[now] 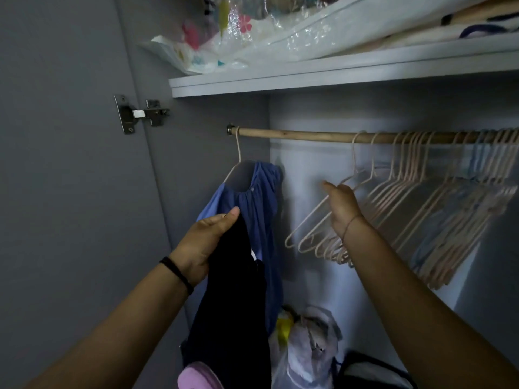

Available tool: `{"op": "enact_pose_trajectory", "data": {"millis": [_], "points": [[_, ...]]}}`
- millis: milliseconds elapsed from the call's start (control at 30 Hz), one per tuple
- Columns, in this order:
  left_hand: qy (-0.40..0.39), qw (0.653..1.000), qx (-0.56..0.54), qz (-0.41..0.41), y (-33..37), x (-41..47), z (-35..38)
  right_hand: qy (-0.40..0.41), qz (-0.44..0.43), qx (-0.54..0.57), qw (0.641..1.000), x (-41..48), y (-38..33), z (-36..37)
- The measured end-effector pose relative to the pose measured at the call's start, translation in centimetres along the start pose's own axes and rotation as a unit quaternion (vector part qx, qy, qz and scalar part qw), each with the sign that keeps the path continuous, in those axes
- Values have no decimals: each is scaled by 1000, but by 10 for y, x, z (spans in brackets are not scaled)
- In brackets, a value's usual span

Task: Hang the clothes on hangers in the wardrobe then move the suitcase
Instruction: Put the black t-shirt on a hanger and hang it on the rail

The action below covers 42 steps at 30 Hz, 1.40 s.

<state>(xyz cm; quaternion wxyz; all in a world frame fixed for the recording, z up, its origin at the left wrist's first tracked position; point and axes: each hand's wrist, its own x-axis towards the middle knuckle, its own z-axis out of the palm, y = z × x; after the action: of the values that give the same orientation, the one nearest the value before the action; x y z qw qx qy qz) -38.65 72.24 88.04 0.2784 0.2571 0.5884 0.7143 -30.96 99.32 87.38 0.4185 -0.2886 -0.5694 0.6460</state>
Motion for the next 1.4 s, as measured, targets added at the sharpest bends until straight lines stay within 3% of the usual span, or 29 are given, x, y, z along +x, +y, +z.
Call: {"op": "enact_pose_trajectory", "data": {"millis": [167, 433, 533, 667, 1033, 1100, 1267, 1400], "points": [[-13, 1000, 6, -5, -1, 2, -6, 43, 47, 23, 998, 14, 3, 6], [-25, 1000, -5, -18, -3, 6, -10, 104, 18, 97, 990, 22, -12, 16], [-34, 999, -10, -27, -4, 6, -10, 76, 13, 38, 996, 20, -13, 18], [-47, 998, -17, -39, -7, 4, -9, 38, 2, 58, 998, 9, -18, 25], [-56, 997, 4, -47, -16, -7, -23, -144, -127, -6, 981, -109, -3, 17], [-53, 997, 5, -52, -16, -10, -26, -163, -110, 6, 980, -134, 8, 14], [-42, 997, 26, -63, -17, -21, -32, -122, 61, -7, 991, -153, 27, 21], [-14, 997, 20, -68, -20, -29, -43, -114, 44, 32, 992, -169, 45, 21]]}}
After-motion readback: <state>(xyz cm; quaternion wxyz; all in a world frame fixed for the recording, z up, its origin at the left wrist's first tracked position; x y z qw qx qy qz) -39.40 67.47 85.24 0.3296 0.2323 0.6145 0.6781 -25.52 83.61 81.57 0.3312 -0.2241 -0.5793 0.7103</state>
